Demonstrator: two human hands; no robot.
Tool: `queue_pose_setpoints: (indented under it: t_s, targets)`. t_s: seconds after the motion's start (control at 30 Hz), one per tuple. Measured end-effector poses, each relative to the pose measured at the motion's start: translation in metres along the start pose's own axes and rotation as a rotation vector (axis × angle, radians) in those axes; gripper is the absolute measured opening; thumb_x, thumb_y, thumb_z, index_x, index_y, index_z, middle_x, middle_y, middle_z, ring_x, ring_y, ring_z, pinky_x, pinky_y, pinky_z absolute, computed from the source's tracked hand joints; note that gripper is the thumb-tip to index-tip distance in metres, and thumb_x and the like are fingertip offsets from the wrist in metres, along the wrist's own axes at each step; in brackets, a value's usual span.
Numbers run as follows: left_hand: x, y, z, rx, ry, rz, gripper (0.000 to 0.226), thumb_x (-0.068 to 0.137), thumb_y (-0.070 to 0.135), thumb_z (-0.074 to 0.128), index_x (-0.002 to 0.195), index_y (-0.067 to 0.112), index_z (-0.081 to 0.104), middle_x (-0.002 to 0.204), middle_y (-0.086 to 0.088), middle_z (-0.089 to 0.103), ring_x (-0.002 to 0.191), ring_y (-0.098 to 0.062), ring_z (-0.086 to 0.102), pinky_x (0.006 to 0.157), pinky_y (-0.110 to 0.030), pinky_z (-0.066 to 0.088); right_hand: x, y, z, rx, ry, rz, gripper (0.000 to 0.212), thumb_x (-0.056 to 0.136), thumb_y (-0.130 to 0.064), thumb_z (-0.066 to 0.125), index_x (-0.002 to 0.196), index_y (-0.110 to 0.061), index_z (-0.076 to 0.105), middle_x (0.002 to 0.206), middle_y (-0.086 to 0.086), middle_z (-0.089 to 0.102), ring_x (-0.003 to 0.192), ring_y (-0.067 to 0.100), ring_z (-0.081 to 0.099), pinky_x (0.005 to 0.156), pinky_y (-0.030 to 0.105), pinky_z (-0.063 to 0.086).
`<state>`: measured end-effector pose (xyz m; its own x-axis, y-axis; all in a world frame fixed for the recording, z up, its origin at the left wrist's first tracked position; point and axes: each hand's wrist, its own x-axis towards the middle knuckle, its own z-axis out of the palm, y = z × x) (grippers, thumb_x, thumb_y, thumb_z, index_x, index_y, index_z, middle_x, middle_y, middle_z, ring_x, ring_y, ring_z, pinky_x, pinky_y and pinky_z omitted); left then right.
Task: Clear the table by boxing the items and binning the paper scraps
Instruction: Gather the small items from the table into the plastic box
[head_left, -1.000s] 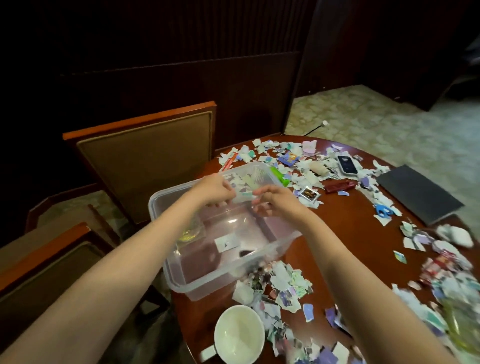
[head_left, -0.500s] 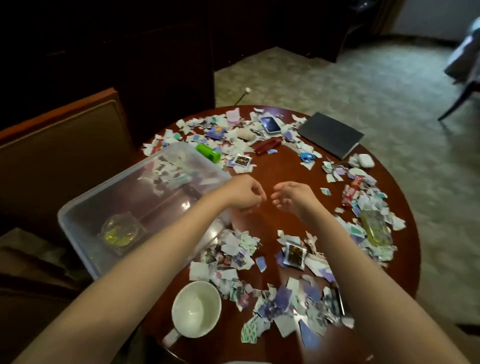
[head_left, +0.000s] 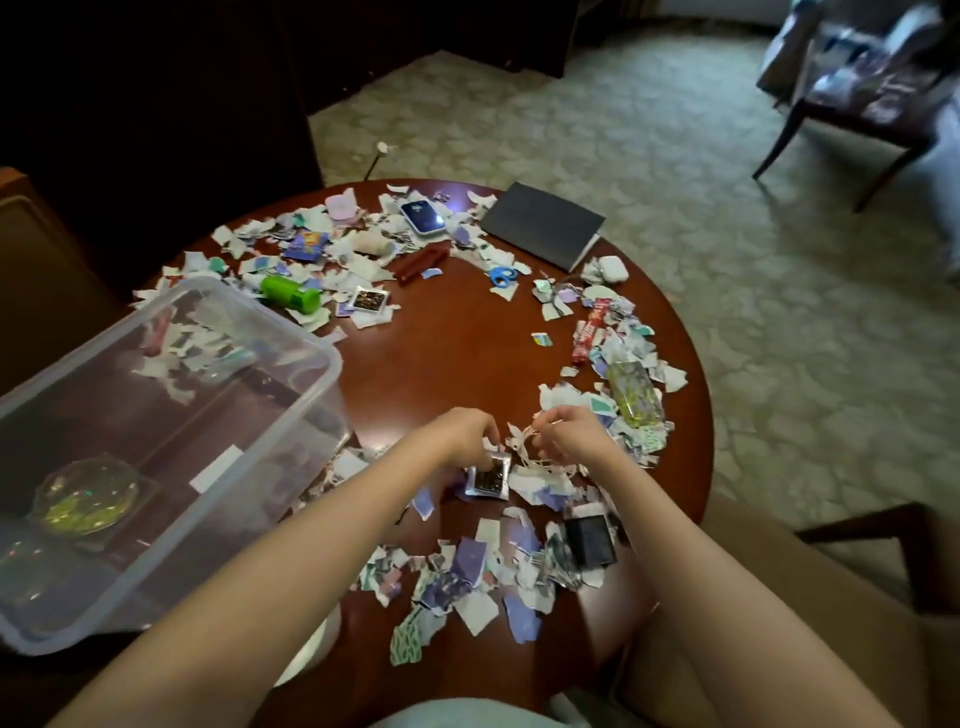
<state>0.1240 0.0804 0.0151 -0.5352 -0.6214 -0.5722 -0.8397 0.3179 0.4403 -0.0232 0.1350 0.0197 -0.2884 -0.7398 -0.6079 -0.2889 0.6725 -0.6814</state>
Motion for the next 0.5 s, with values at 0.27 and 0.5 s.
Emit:
queue_pose_setpoints:
  t_s: [0.27,0.5]
  targets:
    - [0.025,-0.001,0.028,0.147,0.006,-0.024,0.050,0.080,0.021,0.071,0.126,0.022,0.049,0.132,-0.008,0.045,0.121,-0.028,0.044,0.092,-0.035,0.042,-0.002,0.021,-0.012,-0.794,-0.037,0.110,0.010,0.081,-0.012,0.056,0.090,-0.010,0.055,0.081,0.005,0.055,0.083,0.022,0.059,0.069,0.029,0.048]
    - [0.031,0.000,0.037,0.028,0.104,-0.077,0.054,0.073,0.007,0.076,0.116,0.015,0.046,0.128,-0.009,0.034,0.107,-0.028,0.048,0.080,-0.032,0.044,-0.011,0.028,-0.007,-1.135,-0.303,0.248,0.062,0.078,-0.055,0.063,0.124,-0.014,0.053,0.120,0.005,0.056,0.110,0.025,0.057,0.092,0.035,0.048]
